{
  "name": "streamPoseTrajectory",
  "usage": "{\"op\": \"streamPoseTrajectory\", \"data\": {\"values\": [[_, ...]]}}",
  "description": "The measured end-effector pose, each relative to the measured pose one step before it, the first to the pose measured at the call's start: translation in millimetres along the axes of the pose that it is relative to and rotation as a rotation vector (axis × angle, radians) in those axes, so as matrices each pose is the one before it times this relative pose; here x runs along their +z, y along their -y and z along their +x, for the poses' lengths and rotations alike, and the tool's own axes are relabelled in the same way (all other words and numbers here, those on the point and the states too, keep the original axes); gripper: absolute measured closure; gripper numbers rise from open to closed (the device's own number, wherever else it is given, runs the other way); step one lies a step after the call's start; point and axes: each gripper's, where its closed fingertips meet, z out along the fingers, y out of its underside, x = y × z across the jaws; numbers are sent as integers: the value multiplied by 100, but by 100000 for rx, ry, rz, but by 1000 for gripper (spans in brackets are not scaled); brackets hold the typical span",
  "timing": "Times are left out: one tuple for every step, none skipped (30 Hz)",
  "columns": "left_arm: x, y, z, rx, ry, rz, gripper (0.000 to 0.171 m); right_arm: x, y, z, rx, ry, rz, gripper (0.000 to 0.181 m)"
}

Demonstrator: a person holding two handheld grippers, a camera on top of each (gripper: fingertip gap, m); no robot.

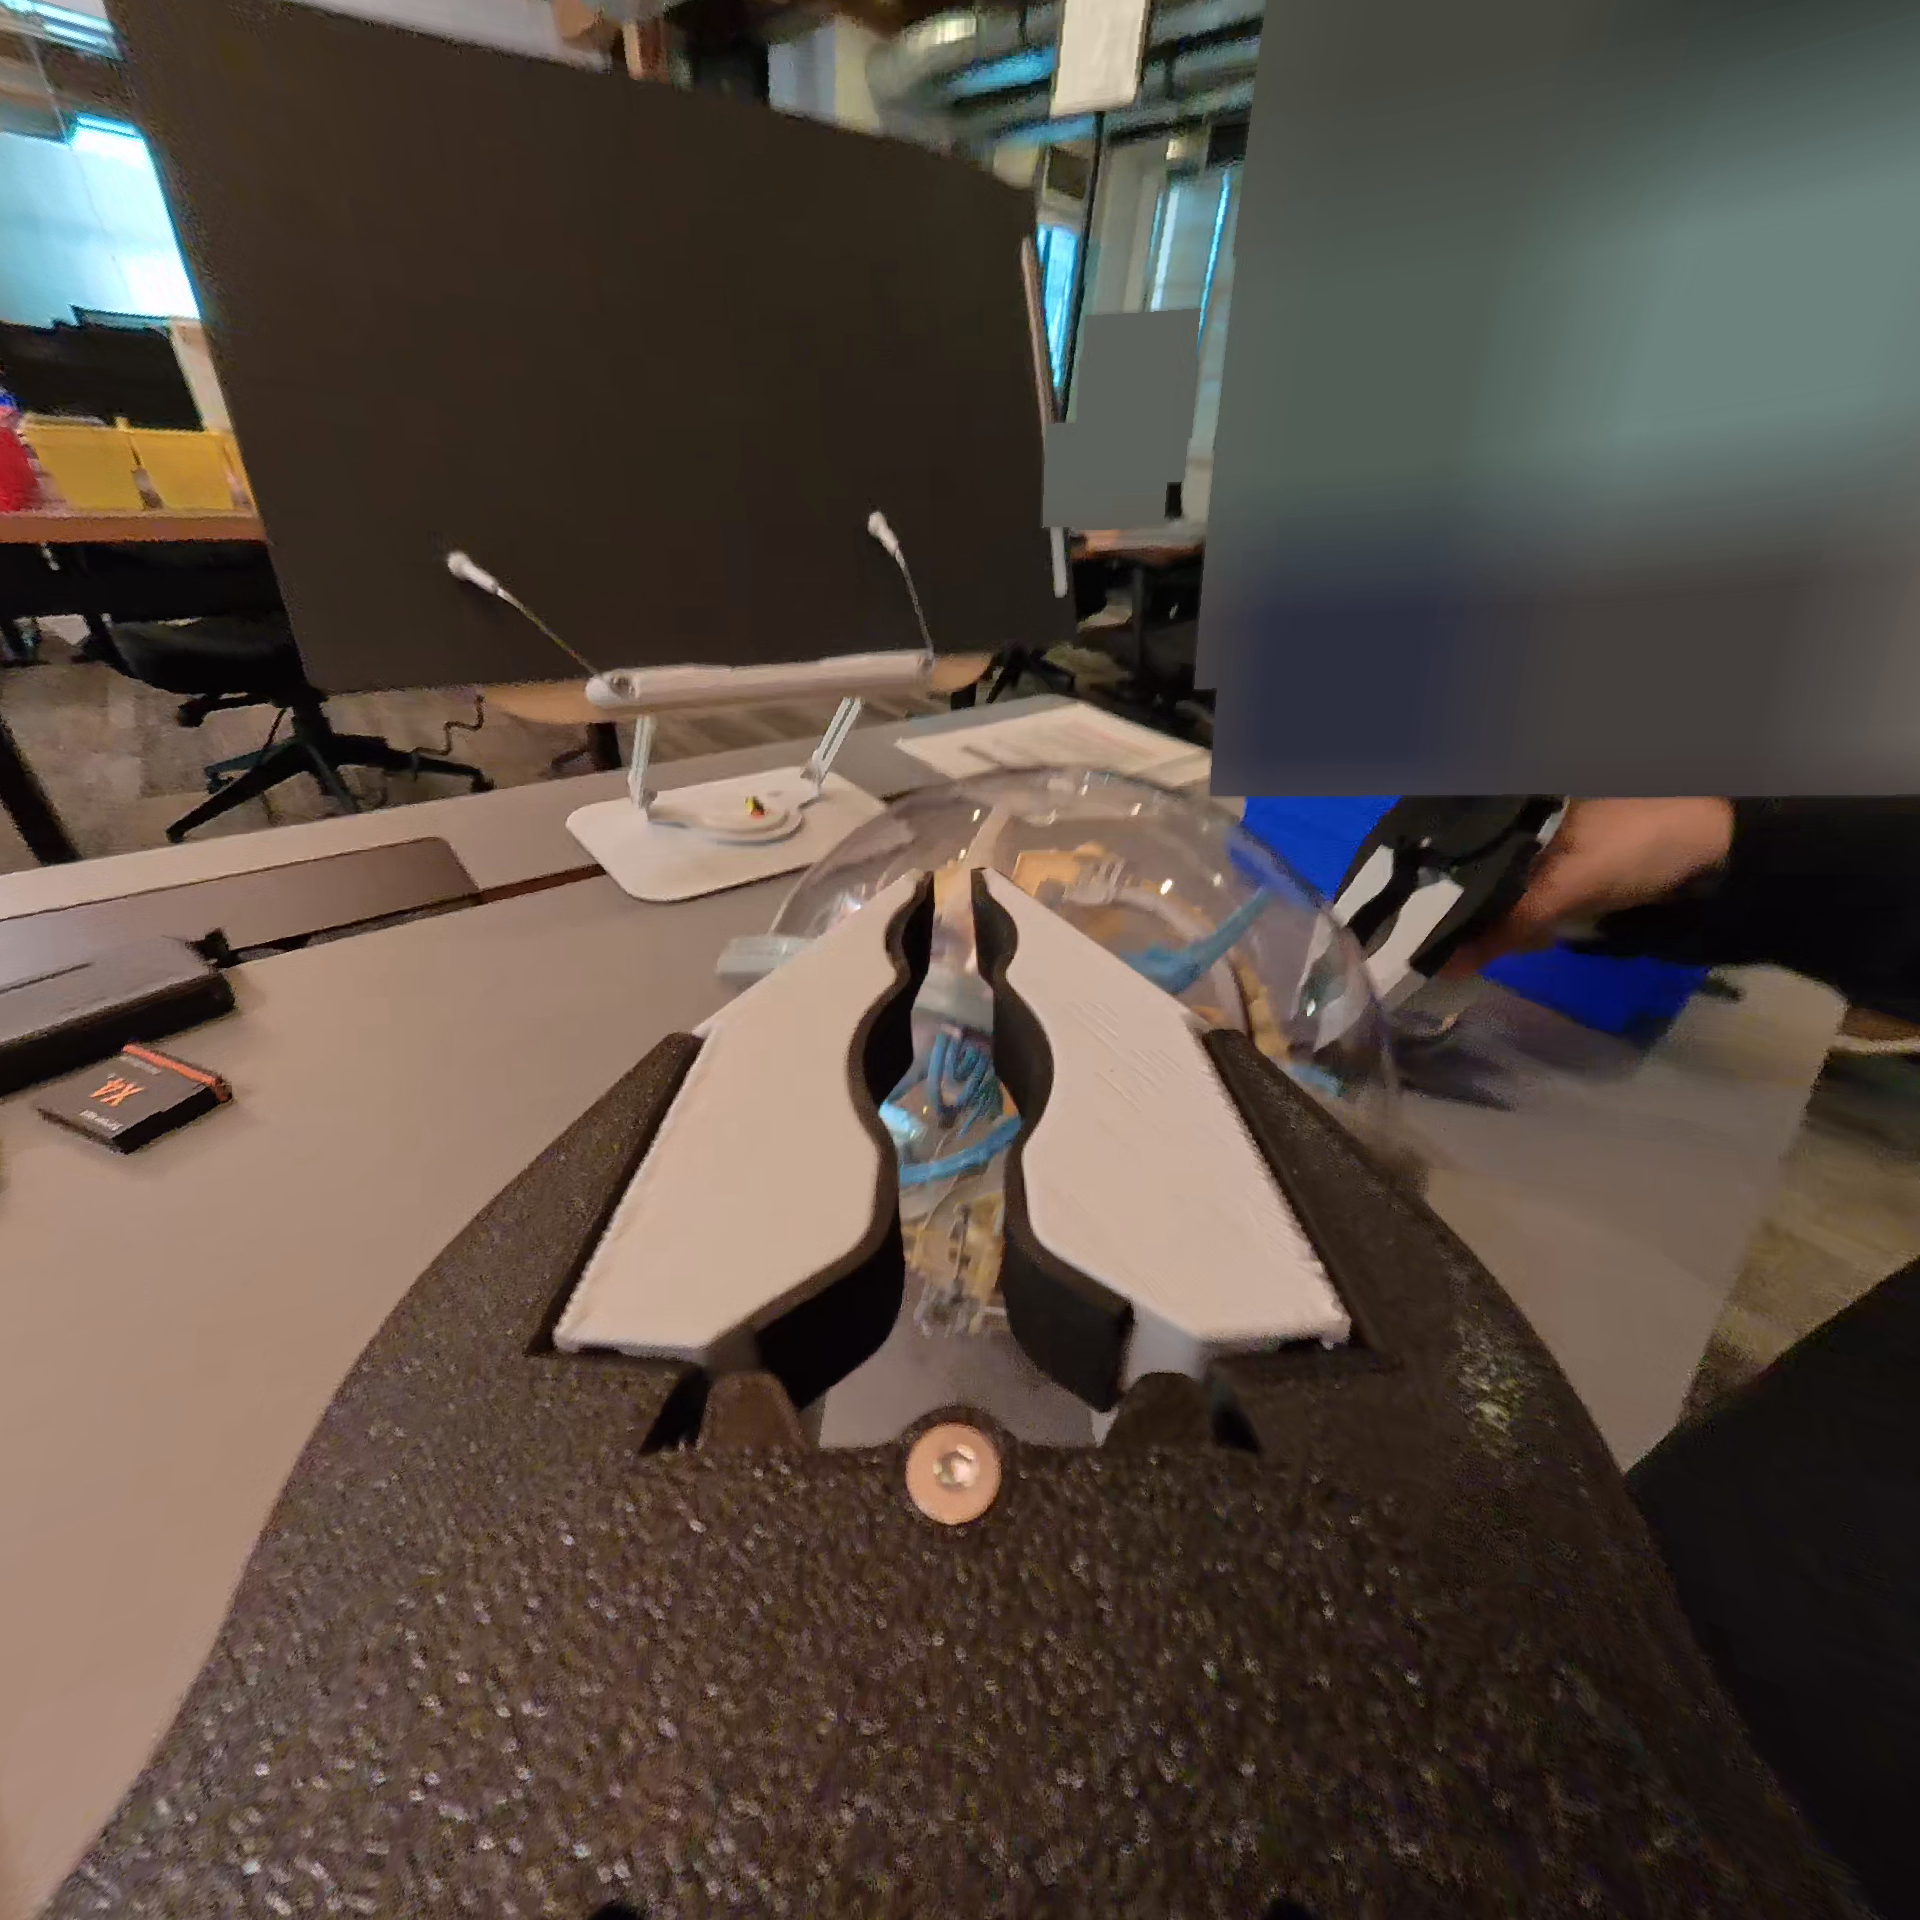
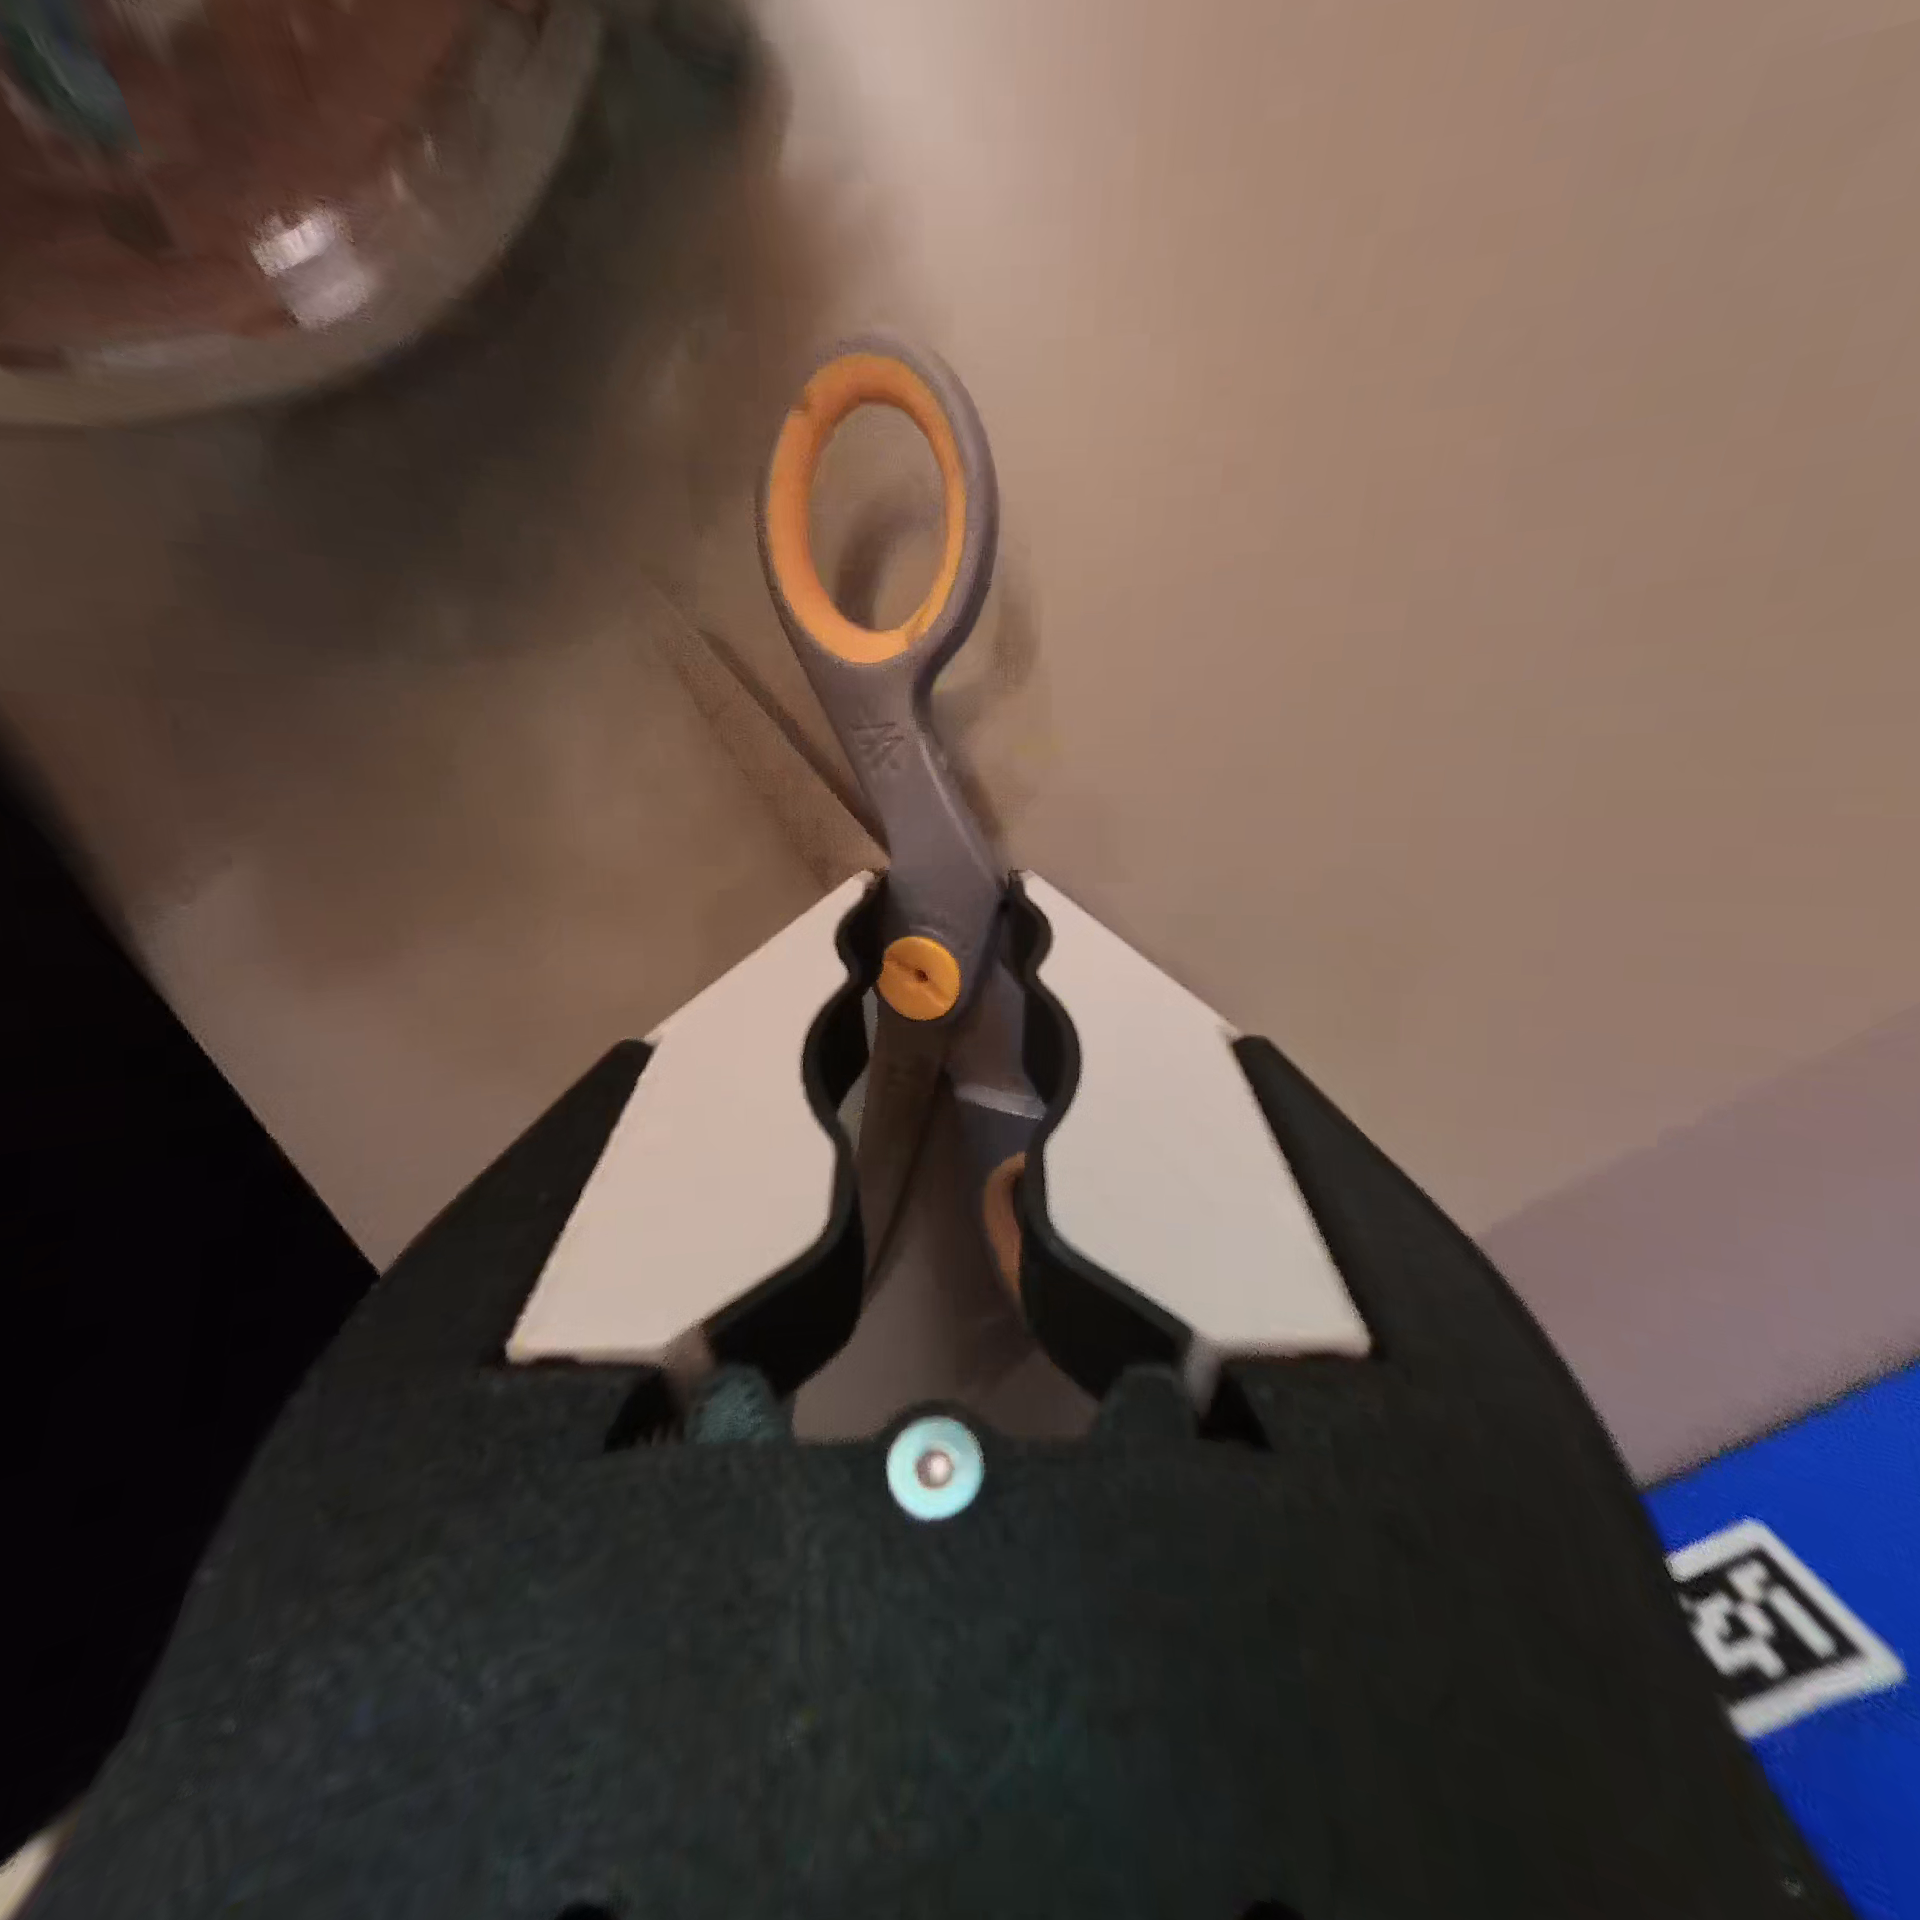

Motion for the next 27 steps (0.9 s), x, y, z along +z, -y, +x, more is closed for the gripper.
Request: {"op": "streamPoseTrajectory", "data": {"values": [[-495,813,104,-2021,-1425,3134,163,-895,606,178,2155,-1884,5257,159],[-295,808,479,-1574,-2402,2785,163,-1049,714,145,2092,-1566,5489,158],[-187,745,737,-1246,-3035,2030,163,-1160,892,21,1627,-1070,5959,159],[-87,690,962,-880,-3265,1379,163,-1212,1062,-190,1203,-272,6295,159],[58,572,1057,-998,-3157,969,163,-1196,1274,-431,1103,425,6710,159],[386,283,879,-2249,-2118,326,164,-1100,1447,-728,595,1383,7081,159],[542,213,1061,-3165,-2591,151,165,-942,1531,-1059,149,2575,6910,159],[715,35,1393,-3811,-4536,430,166,-764,1513,-1293,113,3192,6044,159],[889,-192,1459,-3787,-5139,-79,165,-428,1362,-1405,-276,3642,5522,159],[1054,-418,1200,-2232,-3636,-1206,165,-283,1279,-1521,-376,3900,4896,159],[1018,-609,697,340,-1524,-1915,165,-62,1057,-1481,-578,3626,4138,159],[928,-641,426,1668,-164,-2345,164,22,847,-1336,-705,3154,3323,159],[781,-547,418,2132,-307,-2272,161,166,687,-1106,-1026,2366,2842,159],[653,-343,356,1213,-274,-1442,154,96,555,-1103,-1471,1372,2010,159],[508,-190,304,-83,-172,-624,144,257,300,-867,-1707,941,917,159],[409,-57,263,-444,-307,23,137,280,93,-793,-1610,639,-164,159],[335,-45,250,-518,-496,152,136,329,-3,-667,-1690,303,-169,159],[296,-118,312,-222,-852,-308,136,386,-101,-517,-763,-204,-660,159],[289,-180,285,422,-593,-800,136,374,-105,-564,-1401,511,-259,159],[108,-181,96,826,1133,-802,136,350,-19,-400,-1198,308,523,159],[5,-135,-121,1208,2477,-284,136,314,-11,-412,-727,533,503,159],[-92,11,-286,825,3389,588,137,265,-13,-480,-1133,1220,354,159],[-315,201,-205,678,2375,1656,144,146,91,-557,-1336,1561,844,159],[-335,291,447,-79,-2512,1984,160,60,153,-441,-2122,727,1402,159],[-271,272,95,-2147,-702,1204,160,-79,260,-496,-2407,863,1951,159],[-219,159,181,-2650,-2202,308,160,-129,196,-284,-1606,747,1672,159],[-212,122,198,-3926,-3125,114,161,-380,198,-381,-1389,1192,1884,159]]}}
